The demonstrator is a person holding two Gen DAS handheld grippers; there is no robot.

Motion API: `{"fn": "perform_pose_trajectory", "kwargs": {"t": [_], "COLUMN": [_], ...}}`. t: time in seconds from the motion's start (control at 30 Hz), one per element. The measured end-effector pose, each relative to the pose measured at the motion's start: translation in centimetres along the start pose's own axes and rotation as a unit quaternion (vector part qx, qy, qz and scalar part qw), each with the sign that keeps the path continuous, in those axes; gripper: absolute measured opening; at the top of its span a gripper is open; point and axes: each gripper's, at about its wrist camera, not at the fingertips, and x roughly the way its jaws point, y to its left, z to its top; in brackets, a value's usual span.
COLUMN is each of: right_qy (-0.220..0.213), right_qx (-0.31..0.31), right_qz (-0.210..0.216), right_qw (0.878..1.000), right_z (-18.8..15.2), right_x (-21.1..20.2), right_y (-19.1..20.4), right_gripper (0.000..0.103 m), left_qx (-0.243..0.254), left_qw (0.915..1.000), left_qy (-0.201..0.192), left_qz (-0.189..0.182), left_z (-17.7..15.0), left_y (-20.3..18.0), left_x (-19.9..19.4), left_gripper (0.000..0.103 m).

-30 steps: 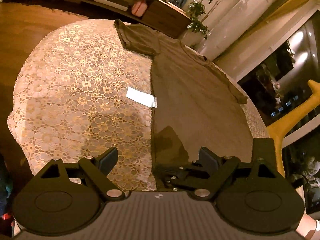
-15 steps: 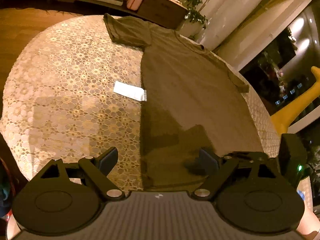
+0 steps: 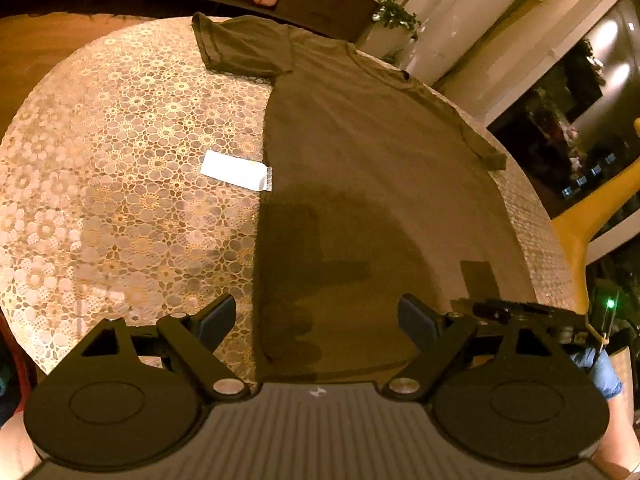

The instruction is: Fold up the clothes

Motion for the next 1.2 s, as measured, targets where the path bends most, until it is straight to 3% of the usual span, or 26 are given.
{"fn": "perform_pose_trajectory", "kwargs": {"t": [0.53,0.93,1.2], "right_qy": [-0.018,-0.024,-0.022], "right_qx": [0.024,0.049,0.007], "right_qz": [0.026,0.015,-0.019], "right_qw": [0.999,0.998,1.000], "right_z": [-1.9,-1.9,-2.0], "right_x": [-0.8,-0.6,-0.2], "right_y": [-2.9,-2.5,-0.9], "right_gripper": [0.103,0.103,0.103], "left_qx": [0.004,0.016,0.024], "left_qw": [0.9998,0.9993,0.9977], "left_qy": [0.016,0.011,-0.004], "left_qz": [0.004,0.034,0.063], "left_z": [0.0,-1.3,-3.0], "left_y": [-1.9,-2.7,-3.4], "left_x": [2.4,1.2,-0.8], "left_gripper": [0.089,0.089,0.089]}}
